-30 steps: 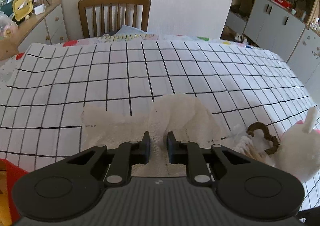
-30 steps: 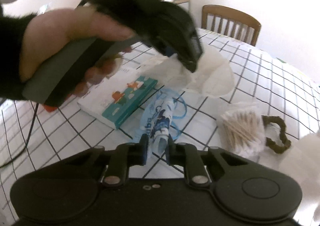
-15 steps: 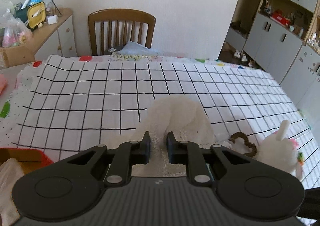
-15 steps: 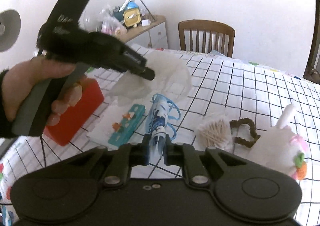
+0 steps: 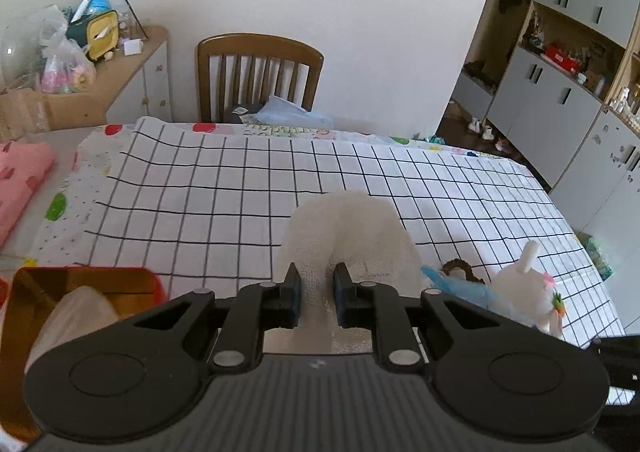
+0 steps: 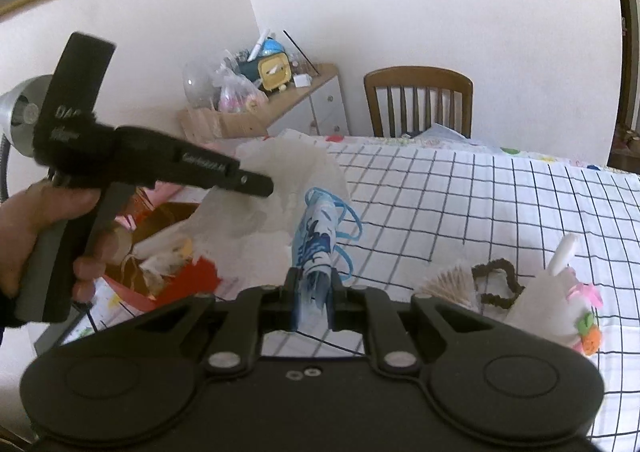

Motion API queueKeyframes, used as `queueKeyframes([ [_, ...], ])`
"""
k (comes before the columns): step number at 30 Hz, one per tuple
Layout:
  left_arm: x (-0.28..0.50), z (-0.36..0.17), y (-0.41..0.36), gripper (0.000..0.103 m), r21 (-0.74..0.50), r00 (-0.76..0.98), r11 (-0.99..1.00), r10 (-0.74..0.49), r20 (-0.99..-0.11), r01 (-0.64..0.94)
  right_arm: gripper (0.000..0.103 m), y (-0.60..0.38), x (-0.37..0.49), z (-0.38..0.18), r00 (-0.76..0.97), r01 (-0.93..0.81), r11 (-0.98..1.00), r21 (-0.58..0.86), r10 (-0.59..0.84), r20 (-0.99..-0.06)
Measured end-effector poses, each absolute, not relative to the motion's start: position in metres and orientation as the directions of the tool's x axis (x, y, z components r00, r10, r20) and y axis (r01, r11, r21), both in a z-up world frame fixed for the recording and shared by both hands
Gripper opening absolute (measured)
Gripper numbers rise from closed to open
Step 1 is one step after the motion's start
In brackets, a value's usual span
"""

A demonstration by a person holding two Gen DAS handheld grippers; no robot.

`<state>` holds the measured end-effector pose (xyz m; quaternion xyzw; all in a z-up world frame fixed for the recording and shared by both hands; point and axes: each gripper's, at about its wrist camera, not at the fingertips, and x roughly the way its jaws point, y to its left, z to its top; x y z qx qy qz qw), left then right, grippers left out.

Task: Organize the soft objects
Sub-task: 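Carry the mesh cloth with the left gripper while the right gripper carries the labubu bag to the tin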

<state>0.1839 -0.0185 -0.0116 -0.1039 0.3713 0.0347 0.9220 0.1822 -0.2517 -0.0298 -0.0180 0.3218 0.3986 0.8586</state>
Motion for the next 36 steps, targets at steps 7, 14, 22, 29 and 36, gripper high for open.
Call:
queueKeyframes([
  [7, 0.146, 0.001, 0.005, 0.016, -0.161, 0.727, 0.972, 0.016, -0.687, -0.173, 0.012, -0.230, 0.170, -0.018, 0.446, -0.720, 0.646, 0.252, 0.710, -0.545],
  [14, 0.114, 0.005, 0.040, 0.016, -0.169, 0.731, 0.961, 0.047, -0.680, -0.219, 0.012, -0.197, 0.160, -0.009, 0.423, -0.751, 0.613, 0.246, 0.731, -0.535],
  [22, 0.089, 0.007, 0.085, 0.016, -0.163, 0.730, 0.944, 0.105, -0.676, -0.286, 0.012, -0.151, 0.154, -0.006, 0.390, -0.767, 0.587, 0.261, 0.749, -0.536],
  [29, 0.077, 0.005, 0.121, 0.016, -0.152, 0.725, 0.933, 0.142, -0.674, -0.325, 0.012, -0.109, 0.147, -0.010, 0.360, -0.774, 0.571, 0.272, 0.752, -0.552],
  [36, 0.077, -0.008, 0.147, 0.016, -0.148, 0.710, 0.929, 0.150, -0.688, -0.340, 0.012, -0.066, 0.146, -0.026, 0.342, -0.775, 0.576, 0.260, 0.729, -0.593],
])
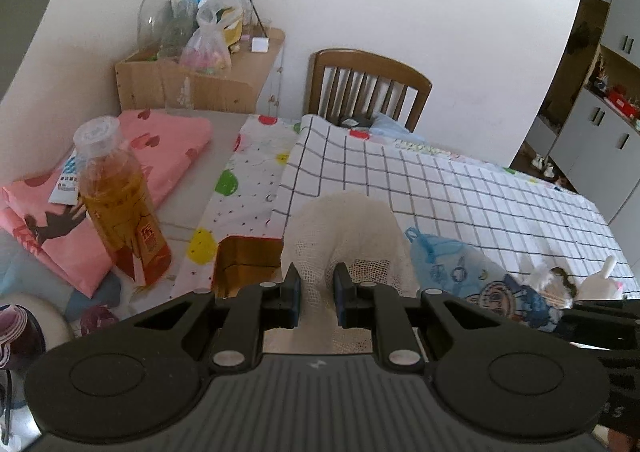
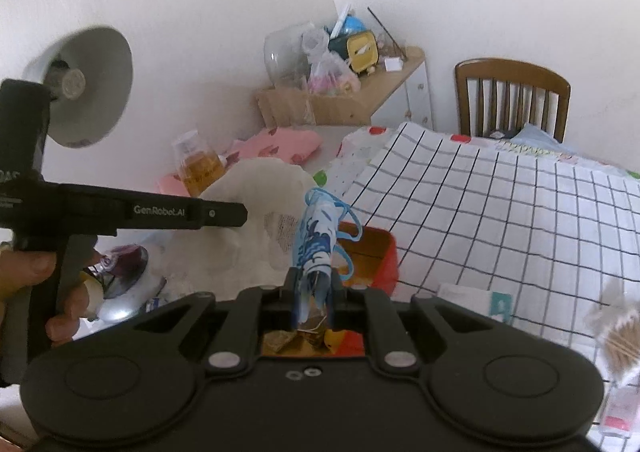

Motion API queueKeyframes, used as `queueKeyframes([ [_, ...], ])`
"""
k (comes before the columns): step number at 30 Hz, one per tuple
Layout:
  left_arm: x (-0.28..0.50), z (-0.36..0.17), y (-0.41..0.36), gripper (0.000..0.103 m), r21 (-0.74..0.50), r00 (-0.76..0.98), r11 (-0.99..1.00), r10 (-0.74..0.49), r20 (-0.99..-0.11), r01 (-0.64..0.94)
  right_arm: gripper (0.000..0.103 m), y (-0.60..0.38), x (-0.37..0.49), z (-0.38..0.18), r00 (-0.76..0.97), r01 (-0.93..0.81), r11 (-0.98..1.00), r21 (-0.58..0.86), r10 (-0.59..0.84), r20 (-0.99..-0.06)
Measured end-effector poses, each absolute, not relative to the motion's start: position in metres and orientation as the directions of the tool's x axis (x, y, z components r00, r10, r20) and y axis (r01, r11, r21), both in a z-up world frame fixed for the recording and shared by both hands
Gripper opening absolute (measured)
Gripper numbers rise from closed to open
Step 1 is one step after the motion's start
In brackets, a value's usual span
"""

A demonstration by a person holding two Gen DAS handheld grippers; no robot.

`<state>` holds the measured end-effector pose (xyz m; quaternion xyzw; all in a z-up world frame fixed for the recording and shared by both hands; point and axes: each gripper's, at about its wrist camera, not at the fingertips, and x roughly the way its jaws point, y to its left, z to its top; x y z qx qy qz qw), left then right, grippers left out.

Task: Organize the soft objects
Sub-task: 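Carry the mesh cloth with the left gripper while the right gripper carries the labubu bag to the tin, then open the left gripper over the tin while the right gripper releases the labubu bag inside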

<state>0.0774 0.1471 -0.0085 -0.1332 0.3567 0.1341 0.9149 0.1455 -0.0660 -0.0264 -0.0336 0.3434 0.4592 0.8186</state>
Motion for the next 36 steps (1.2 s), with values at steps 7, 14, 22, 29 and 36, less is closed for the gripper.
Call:
queueKeyframes([
  [7, 0.087, -0.038, 0.164, 0.016, -0.130, 0.666, 0.935, 0.134, -0.734, -0.331, 0.012, -0.031, 0.150, -0.054, 0.368, -0.753, 0.627, 0.200, 0.653, -0.662],
  [14, 0.103, -0.059, 0.175, 0.016, -0.119, 0.635, 0.942, 0.115, -0.764, -0.314, 0.012, -0.005, 0.161, -0.067, 0.422, -0.729, 0.674, 0.119, 0.579, -0.698],
  [22, 0.116, -0.073, 0.181, 0.016, -0.106, 0.615, 0.950, 0.103, -0.782, -0.293, 0.012, 0.014, 0.171, -0.085, 0.426, -0.727, 0.684, 0.060, 0.518, -0.742],
  [29, 0.125, -0.083, 0.180, 0.016, -0.082, 0.595, 0.961, 0.096, -0.798, -0.265, 0.012, 0.026, 0.175, -0.093, 0.450, -0.728, 0.686, -0.001, 0.476, -0.755],
  [36, 0.130, -0.091, 0.180, 0.016, -0.053, 0.573, 0.968, 0.101, -0.813, -0.245, 0.012, 0.031, 0.173, -0.097, 0.455, -0.743, 0.668, -0.044, 0.456, -0.765],
])
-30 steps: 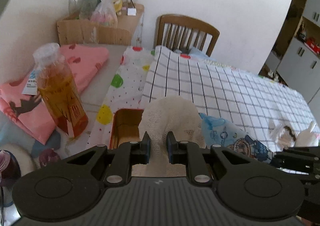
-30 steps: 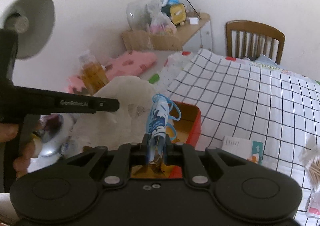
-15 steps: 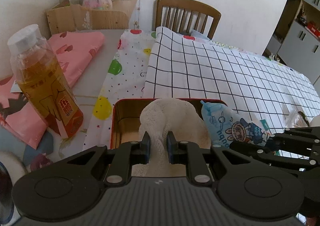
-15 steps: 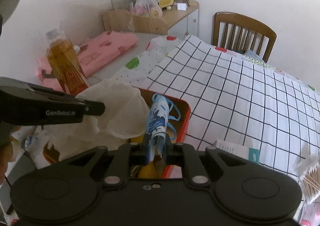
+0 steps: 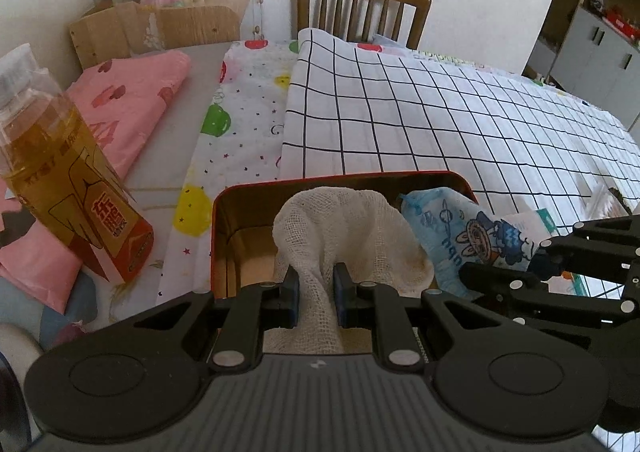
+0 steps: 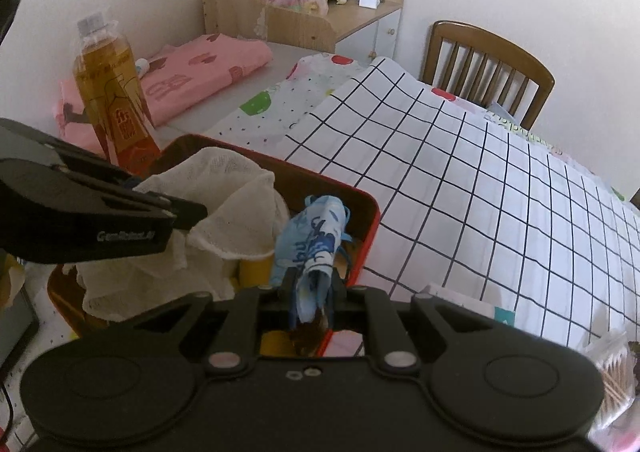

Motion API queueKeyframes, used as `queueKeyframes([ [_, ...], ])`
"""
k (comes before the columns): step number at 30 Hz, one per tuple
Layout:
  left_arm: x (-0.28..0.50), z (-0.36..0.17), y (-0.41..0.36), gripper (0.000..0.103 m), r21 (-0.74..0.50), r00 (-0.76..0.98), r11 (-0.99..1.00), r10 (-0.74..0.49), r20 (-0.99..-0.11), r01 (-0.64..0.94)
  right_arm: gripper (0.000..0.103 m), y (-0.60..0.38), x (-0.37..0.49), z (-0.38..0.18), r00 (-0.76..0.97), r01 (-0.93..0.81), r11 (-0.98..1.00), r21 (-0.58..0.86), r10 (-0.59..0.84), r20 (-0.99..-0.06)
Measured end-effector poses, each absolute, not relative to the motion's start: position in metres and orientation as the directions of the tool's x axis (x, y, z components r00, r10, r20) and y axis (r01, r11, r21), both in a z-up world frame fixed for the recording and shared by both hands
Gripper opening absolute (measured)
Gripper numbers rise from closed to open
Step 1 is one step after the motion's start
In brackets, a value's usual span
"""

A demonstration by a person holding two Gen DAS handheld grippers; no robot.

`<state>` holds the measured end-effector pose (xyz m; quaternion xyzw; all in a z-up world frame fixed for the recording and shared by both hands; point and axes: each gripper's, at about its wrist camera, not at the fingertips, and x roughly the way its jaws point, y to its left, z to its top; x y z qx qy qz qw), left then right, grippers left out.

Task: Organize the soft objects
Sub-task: 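Open the left gripper over the tin while the right gripper releases the labubu bag inside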

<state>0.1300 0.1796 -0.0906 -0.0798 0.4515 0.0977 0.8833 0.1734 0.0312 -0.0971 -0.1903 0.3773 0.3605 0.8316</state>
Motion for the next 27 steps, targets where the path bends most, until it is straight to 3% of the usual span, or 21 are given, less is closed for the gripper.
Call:
queueKeyframes([
  [10, 0.128, -0.088, 0.177, 0.018, -0.041, 0.576, 0.970, 0.108, -0.810, -0.238, 0.021, 0.022, 0.171, -0.091, 0.427, -0.754, 0.656, 0.010, 0.502, -0.752],
  [13, 0.126, -0.085, 0.176, 0.032, -0.040, 0.582, 0.972, 0.106, -0.806, -0.233, 0.024, 0.018, 0.169, -0.088, 0.418, -0.756, 0.654, 0.031, 0.519, -0.745],
  [15, 0.124, -0.084, 0.176, 0.059, -0.048, 0.590, 0.971, 0.102, -0.801, -0.234, 0.032, 0.016, 0.167, -0.086, 0.418, -0.758, 0.651, 0.035, 0.527, -0.740],
  [16, 0.122, -0.082, 0.176, 0.064, -0.056, 0.599, 0.971, 0.098, -0.794, -0.233, 0.038, 0.015, 0.166, -0.085, 0.416, -0.761, 0.648, 0.039, 0.533, -0.736],
  [24, 0.112, -0.071, 0.171, 0.066, -0.069, 0.620, 0.968, 0.099, -0.779, -0.241, 0.057, 0.003, 0.157, -0.073, 0.419, -0.765, 0.640, 0.063, 0.570, -0.707],
  [27, 0.107, -0.066, 0.166, 0.072, -0.065, 0.627, 0.968, 0.106, -0.772, -0.244, 0.063, -0.005, 0.152, -0.067, 0.424, -0.768, 0.636, 0.068, 0.586, -0.690],
])
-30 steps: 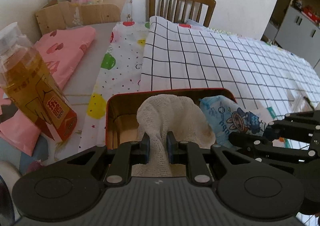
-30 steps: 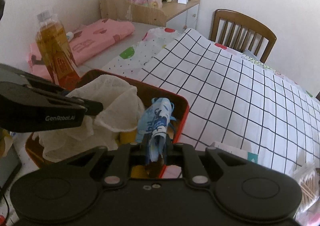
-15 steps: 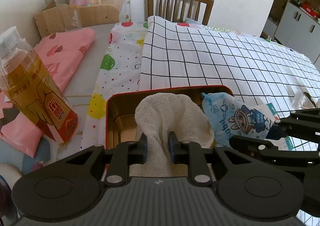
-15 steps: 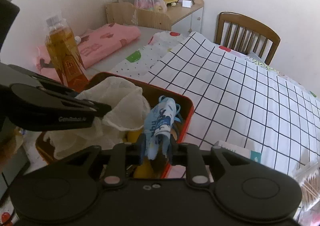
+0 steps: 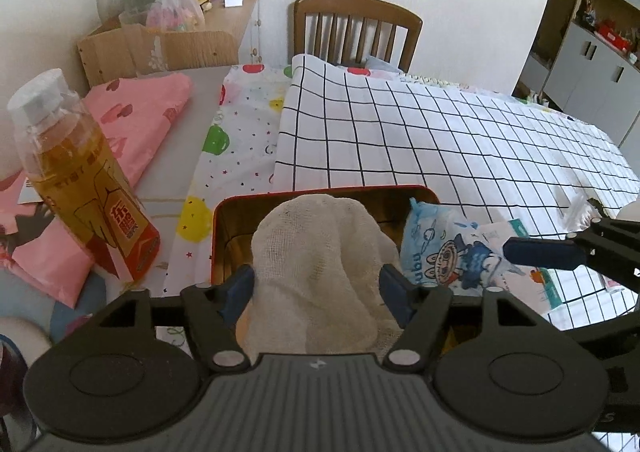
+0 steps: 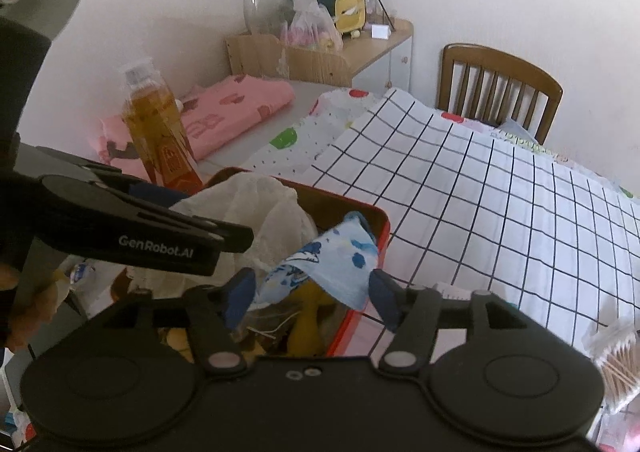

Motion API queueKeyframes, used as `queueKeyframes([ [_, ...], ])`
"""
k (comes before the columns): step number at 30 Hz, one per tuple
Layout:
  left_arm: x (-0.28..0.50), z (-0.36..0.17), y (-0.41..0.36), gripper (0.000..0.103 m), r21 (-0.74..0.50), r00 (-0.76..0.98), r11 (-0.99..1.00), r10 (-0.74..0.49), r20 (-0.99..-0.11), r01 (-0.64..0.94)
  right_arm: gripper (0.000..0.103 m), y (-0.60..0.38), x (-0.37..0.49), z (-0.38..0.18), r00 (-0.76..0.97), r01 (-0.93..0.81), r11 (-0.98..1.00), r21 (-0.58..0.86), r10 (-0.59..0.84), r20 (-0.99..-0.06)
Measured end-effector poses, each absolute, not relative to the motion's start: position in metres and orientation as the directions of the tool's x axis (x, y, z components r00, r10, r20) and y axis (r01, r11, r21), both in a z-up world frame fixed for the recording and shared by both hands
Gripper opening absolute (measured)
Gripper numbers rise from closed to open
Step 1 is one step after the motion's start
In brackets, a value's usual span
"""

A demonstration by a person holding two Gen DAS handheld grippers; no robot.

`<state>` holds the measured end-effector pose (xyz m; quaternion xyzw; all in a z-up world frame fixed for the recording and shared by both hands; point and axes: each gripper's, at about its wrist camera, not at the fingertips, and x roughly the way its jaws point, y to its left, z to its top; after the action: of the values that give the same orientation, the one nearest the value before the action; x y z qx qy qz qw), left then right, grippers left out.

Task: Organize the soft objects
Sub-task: 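Open the left gripper over the tin while the right gripper releases the labubu bag inside, then move both open grippers back over the cotton swabs and plush bunny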

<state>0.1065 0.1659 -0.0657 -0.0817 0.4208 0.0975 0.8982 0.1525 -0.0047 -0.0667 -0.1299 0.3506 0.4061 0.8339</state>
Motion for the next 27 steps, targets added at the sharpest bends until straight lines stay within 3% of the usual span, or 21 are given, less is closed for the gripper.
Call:
queueKeyframes([
  [4, 0.100, -0.058, 0.159, 0.072, -0.049, 0.637, 0.968, 0.124, -0.761, -0.247, 0.064, -0.014, 0.148, -0.059, 0.427, -0.769, 0.634, 0.079, 0.602, -0.674],
  [10, 0.086, -0.043, 0.145, 0.072, -0.041, 0.660, 0.968, 0.137, -0.739, -0.247, 0.074, -0.032, 0.138, -0.046, 0.430, -0.776, 0.623, 0.099, 0.637, -0.640],
  [14, 0.076, -0.033, 0.134, 0.081, -0.044, 0.677, 0.968, 0.140, -0.723, -0.247, 0.078, -0.048, 0.132, -0.037, 0.428, -0.780, 0.614, 0.116, 0.661, -0.617],
  [27, 0.063, -0.001, 0.078, 0.085, -0.091, 0.749, 0.979, 0.078, -0.658, -0.182, 0.088, -0.130, 0.119, -0.012, 0.488, -0.759, 0.639, 0.126, 0.686, -0.540],
])
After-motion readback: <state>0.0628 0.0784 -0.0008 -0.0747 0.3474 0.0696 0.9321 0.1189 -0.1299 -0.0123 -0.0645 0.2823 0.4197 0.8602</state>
